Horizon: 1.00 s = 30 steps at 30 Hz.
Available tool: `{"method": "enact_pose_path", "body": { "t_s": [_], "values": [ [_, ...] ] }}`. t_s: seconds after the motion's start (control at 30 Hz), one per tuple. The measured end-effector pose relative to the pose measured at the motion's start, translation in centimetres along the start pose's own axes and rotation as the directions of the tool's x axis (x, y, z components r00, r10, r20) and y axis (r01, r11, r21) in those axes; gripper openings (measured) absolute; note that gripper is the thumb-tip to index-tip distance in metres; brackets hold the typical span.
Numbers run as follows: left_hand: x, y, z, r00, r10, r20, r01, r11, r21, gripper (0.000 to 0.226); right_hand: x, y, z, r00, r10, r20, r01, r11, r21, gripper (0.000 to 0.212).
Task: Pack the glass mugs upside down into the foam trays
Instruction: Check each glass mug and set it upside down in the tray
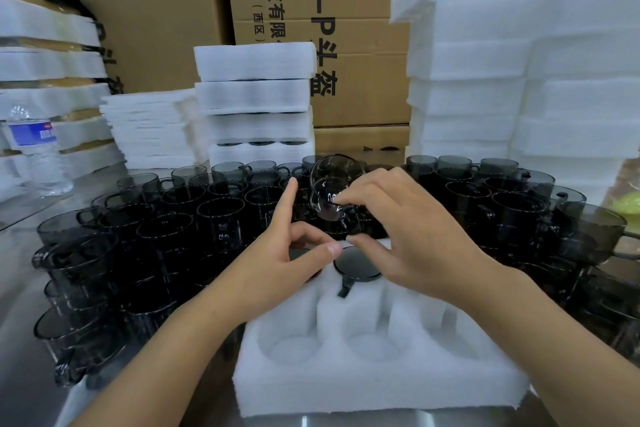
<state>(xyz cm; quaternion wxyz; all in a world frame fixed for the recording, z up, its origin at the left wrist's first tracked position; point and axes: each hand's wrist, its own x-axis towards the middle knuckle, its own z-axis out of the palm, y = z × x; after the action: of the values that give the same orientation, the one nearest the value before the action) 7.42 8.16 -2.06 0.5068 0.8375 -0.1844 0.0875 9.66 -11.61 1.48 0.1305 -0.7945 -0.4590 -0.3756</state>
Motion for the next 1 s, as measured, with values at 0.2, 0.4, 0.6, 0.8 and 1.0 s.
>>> {"method": "enact_pose_path", "body": {
  "t_s": [0.2,0.4,0.6,0.8,1.0],
  "values": [
    [0.09,-0.20,-0.06,1.000,0.031,0.004,-0.031,0.999,0.024,0.101,0.04,-0.24,-0.18,1.000,-0.012,0.022,0.010,0.997,0.070,0.038],
    [0.16,-0.53,-0.09,0.999,0.035,-0.007,-0.035,0.999,0.013,0.054,0.08,-0.80,-0.43,0.997,-0.059,0.055,0.054,0.995,0.084,0.032],
    [0.24,-0.58,-0.28,1.000,0.031,-0.005,-0.031,0.999,0.031,0.052,-0.19,-0.58,-0.47,0.997,0.029,0.078,-0.043,0.982,0.183,0.064],
    [0.14,-0.63,-0.42,1.000,0.012,0.015,-0.014,0.992,0.125,0.056,-0.24,-0.45,-0.34,0.965,0.119,0.235,-0.198,0.916,0.350,0.090],
    [0.12,-0.18,-0.22,0.999,0.020,0.031,-0.023,0.995,0.102,0.060,-0.10,-0.37,-0.31,0.946,0.269,0.181,-0.320,0.872,0.372,0.075]
  ]
}}
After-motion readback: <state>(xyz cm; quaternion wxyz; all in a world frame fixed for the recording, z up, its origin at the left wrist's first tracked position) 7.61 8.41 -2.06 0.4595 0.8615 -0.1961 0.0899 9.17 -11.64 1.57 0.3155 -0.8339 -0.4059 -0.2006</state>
